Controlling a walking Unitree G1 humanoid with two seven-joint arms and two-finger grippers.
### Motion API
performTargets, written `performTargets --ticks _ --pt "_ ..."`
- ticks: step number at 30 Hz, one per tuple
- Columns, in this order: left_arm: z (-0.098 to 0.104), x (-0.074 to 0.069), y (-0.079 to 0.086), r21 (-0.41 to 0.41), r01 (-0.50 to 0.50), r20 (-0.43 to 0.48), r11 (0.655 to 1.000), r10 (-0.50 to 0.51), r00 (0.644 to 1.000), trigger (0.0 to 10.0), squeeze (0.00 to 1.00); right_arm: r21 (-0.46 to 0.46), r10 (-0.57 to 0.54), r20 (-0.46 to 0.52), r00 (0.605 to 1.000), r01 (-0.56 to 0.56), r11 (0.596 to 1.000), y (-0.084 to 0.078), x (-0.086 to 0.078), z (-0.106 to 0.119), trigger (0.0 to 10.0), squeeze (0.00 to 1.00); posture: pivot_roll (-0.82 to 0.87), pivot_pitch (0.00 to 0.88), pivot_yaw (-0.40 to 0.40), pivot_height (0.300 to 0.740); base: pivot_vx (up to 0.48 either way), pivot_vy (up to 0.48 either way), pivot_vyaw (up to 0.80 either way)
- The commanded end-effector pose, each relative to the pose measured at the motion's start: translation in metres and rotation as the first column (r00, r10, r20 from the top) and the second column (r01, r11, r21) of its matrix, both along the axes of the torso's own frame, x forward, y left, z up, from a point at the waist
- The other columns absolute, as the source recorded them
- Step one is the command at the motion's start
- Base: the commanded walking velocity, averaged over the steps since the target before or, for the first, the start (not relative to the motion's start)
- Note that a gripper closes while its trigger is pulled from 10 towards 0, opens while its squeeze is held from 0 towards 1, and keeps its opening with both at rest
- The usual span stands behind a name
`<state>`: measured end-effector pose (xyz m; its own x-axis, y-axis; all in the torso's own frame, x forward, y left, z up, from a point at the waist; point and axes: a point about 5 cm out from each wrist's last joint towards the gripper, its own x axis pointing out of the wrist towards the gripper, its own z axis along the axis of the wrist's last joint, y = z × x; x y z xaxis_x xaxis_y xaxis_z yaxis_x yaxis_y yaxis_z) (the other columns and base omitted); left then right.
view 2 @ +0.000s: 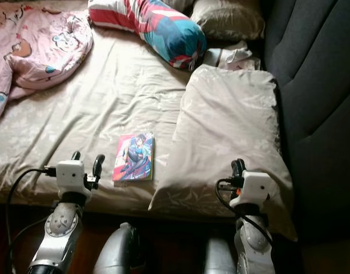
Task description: Clean up the room
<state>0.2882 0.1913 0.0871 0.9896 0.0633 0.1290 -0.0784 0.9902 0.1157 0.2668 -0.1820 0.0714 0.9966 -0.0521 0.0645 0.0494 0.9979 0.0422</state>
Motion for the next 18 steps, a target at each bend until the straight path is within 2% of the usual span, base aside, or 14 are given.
performTargets --ticks 1,7,18 --pt "-0.009 -0.004 0.006 -0.033 -0.030 -0.043 0.999 0.028 0.999 10.0 0.00 -0.006 -0.007 -0.014 1.000 0.007 1.000 -0.002 -0.002 -0.005 10.0 0.00 -0.11 0.159 0.051 0.716 0.000 0.000 0.00" --pt "-0.011 -0.005 0.006 -0.046 -0.039 -0.047 0.998 0.037 0.998 10.0 0.00 -0.007 0.000 -0.016 1.000 0.000 1.000 -0.001 -0.001 -0.007 10.0 0.00 -0.10 0.157 0.044 0.740 0.000 0.000 0.00" --pt "-0.023 -0.006 0.009 -0.072 -0.069 -0.100 0.995 0.062 0.993 10.0 0.00 -0.014 -0.003 -0.031 1.000 0.002 1.000 -0.004 0.000 -0.013 10.0 0.00 -0.10 0.174 0.040 0.740 0.000 0.000 0.00"
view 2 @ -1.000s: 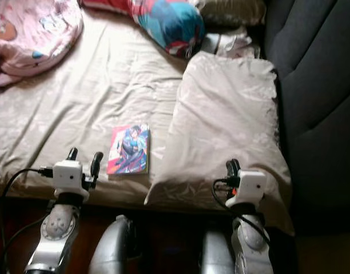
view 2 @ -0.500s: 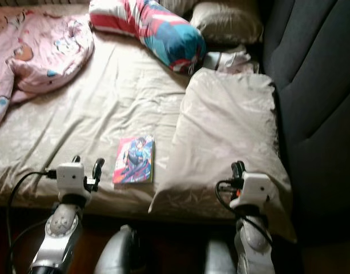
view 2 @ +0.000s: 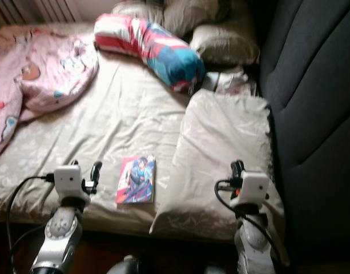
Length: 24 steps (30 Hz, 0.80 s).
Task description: Clean up the room
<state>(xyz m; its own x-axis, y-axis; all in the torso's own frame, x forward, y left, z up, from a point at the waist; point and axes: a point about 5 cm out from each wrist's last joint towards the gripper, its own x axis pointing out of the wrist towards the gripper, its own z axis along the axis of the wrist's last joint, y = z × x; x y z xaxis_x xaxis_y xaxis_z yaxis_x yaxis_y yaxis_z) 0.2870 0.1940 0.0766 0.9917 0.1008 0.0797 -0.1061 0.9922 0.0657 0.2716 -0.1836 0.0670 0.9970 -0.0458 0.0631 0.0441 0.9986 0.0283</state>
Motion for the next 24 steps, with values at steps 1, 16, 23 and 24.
performTargets --ticks 1,16,23,24 --pt "-0.016 -0.005 0.007 -0.023 -0.038 -0.070 0.999 0.037 0.997 10.0 0.00 -0.001 -0.010 -0.039 0.999 0.010 1.000 -0.003 -0.005 -0.011 10.0 0.00 -0.10 0.174 0.040 0.740 0.000 0.000 0.00" --pt "-0.085 -0.027 0.023 -0.062 -0.108 -0.439 0.992 0.071 0.896 10.0 0.00 -0.034 -0.036 -0.398 0.917 0.024 0.999 -0.018 -0.026 -0.084 10.0 0.00 -0.06 0.130 0.053 0.740 0.000 0.000 0.00" --pt "-0.116 -0.047 0.010 -0.088 -0.051 -0.622 0.995 -0.015 0.783 10.0 0.00 -0.018 -0.026 -0.405 0.914 0.020 1.000 -0.011 -0.023 -0.087 10.0 0.00 -0.06 0.146 0.073 0.740 0.000 0.000 0.00" --pt "-0.117 -0.048 0.010 -0.089 -0.051 -0.627 0.995 -0.016 0.779 10.0 0.00 -0.015 -0.026 -0.403 0.915 0.021 1.000 -0.010 -0.023 -0.087 10.0 0.00 -0.06 0.148 0.075 0.740 0.000 0.000 0.00"
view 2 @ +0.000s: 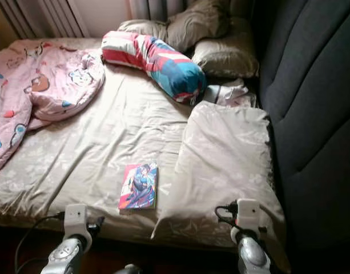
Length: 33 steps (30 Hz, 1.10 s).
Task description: Clean up the room
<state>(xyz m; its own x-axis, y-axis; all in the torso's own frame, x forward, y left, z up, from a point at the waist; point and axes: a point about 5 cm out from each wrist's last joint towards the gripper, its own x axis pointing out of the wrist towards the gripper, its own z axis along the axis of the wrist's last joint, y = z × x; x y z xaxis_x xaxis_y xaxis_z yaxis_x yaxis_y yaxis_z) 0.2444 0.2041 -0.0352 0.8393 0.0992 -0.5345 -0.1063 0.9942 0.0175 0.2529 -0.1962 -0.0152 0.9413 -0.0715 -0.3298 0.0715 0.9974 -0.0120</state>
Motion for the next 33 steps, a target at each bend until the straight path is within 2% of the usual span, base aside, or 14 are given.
performTargets --ticks 1,6,11,17,33 --pt "-0.009 -0.008 0.000 0.010 0.002 -0.066 1.000 -0.001 0.998 10.0 0.00 0.013 -0.003 -0.007 1.000 0.003 1.000 0.006 -0.004 -0.005 10.0 0.00 -0.06 0.152 0.080 0.740 0.000 0.000 0.00" --pt "-0.016 -0.017 0.002 0.017 -0.005 -0.126 1.000 0.007 0.992 10.0 0.00 0.023 0.002 -0.004 1.000 -0.001 1.000 0.011 -0.007 -0.007 10.0 0.00 -0.07 0.157 0.084 0.740 0.000 0.000 0.00" --pt "-0.023 -0.027 0.007 0.031 -0.002 -0.175 1.000 0.007 0.985 10.0 0.00 0.024 -0.006 0.029 1.000 0.005 1.000 0.011 -0.005 -0.004 10.0 0.00 -0.07 0.157 0.089 0.740 0.000 0.295 0.00" --pt "-0.025 -0.031 0.007 0.031 -0.004 -0.181 1.000 0.009 0.983 10.0 0.00 0.025 0.000 0.058 0.998 -0.002 1.000 0.013 0.000 0.001 10.0 0.00 -0.06 0.156 0.083 0.740 0.000 0.298 0.00" --pt "-0.032 -0.043 0.011 0.027 -0.024 -0.224 0.999 0.029 0.974 10.0 0.00 0.026 0.007 0.064 0.998 -0.008 1.000 0.015 -0.001 0.000 10.0 0.00 -0.05 0.154 0.081 0.740 0.000 0.338 0.00"
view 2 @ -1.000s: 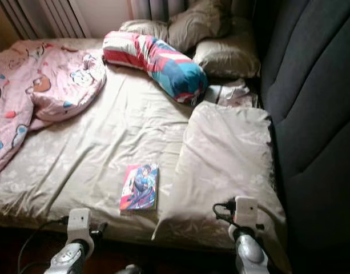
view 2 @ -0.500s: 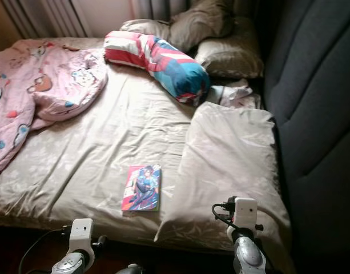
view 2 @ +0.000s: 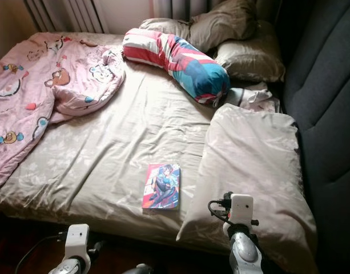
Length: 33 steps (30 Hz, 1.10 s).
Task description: Clean up the room
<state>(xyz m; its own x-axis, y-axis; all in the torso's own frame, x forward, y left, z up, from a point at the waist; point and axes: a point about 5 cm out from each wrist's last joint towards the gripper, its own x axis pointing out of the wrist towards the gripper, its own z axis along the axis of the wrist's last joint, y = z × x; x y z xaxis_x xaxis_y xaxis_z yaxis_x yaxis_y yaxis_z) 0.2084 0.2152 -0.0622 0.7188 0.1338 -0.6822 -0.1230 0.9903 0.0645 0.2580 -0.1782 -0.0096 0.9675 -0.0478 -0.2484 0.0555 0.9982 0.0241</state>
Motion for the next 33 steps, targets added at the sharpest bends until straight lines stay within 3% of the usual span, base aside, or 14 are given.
performTargets --ticks 1,33 --pt "-0.0049 -0.0075 0.0000 -0.001 -0.002 -0.036 1.000 0.002 0.999 10.0 0.00 -0.004 -0.007 -0.023 1.000 0.007 1.000 -0.0027 -0.0062 -0.0053 10.0 0.00 -0.05 0.154 0.081 0.740 0.000 0.424 0.00" --pt "-0.0086 -0.0122 0.0015 -0.002 -0.007 -0.083 1.000 0.007 0.997 10.0 0.00 0.013 0.000 -0.024 1.000 0.001 1.000 0.0034 -0.0002 -0.0034 10.0 0.00 -0.01 0.166 0.066 0.740 0.000 0.418 0.00"
